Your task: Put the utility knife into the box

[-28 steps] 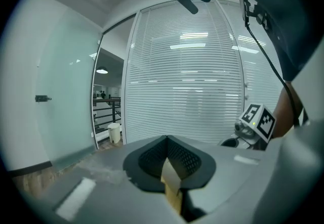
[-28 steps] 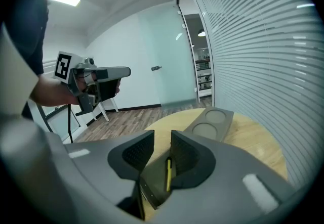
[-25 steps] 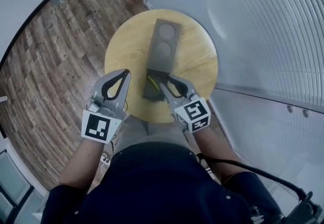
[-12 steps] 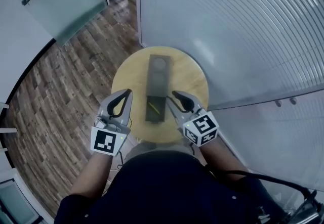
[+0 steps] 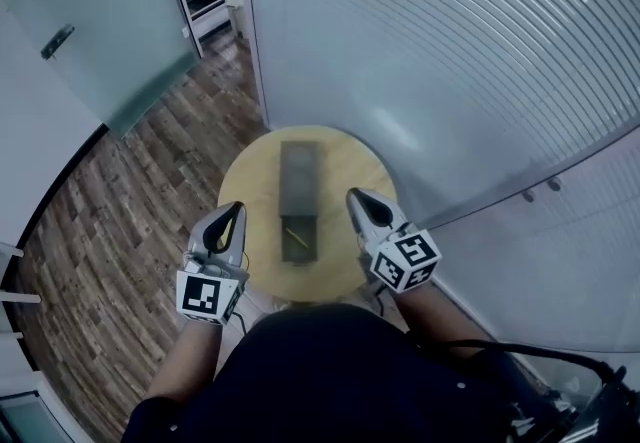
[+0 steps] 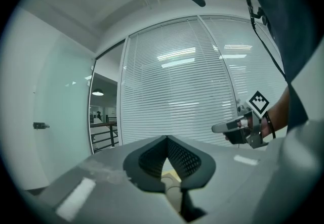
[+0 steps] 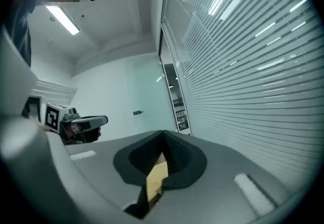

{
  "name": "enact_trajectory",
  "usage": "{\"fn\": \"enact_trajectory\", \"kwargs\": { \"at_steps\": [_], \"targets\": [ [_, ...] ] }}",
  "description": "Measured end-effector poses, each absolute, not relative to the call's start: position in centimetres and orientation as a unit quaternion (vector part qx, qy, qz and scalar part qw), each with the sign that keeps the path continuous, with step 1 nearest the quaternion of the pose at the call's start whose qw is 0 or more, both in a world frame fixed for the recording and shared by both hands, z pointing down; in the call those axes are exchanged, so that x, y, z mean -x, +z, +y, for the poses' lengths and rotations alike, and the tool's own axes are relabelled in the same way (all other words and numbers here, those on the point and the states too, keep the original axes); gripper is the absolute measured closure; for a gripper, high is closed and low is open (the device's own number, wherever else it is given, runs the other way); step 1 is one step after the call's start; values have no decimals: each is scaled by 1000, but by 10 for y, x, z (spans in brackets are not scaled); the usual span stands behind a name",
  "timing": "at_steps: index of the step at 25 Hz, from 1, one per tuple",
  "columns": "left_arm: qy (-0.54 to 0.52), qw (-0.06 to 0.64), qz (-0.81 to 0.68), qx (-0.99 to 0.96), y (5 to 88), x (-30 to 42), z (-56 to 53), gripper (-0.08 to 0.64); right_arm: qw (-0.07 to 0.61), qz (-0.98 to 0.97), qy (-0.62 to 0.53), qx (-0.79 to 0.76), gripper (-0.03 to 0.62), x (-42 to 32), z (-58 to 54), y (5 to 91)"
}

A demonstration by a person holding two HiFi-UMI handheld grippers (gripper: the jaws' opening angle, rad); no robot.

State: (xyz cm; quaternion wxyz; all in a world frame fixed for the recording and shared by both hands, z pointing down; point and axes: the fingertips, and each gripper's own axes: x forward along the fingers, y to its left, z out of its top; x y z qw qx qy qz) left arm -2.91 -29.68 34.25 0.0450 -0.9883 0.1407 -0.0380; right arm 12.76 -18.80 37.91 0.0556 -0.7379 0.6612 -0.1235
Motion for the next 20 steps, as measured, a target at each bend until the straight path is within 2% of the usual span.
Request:
{"fn": "enact_trajectory", "kwargs": {
  "at_steps": [7, 20],
  "targets": [
    [-27, 78, 130, 988, 325, 27, -310, 557, 29, 689, -19, 723, 584, -108, -180, 345],
    [-30, 56, 133, 989, 325, 13, -307, 557, 7, 687, -27, 726, 584, -116, -180, 350]
  ]
}}
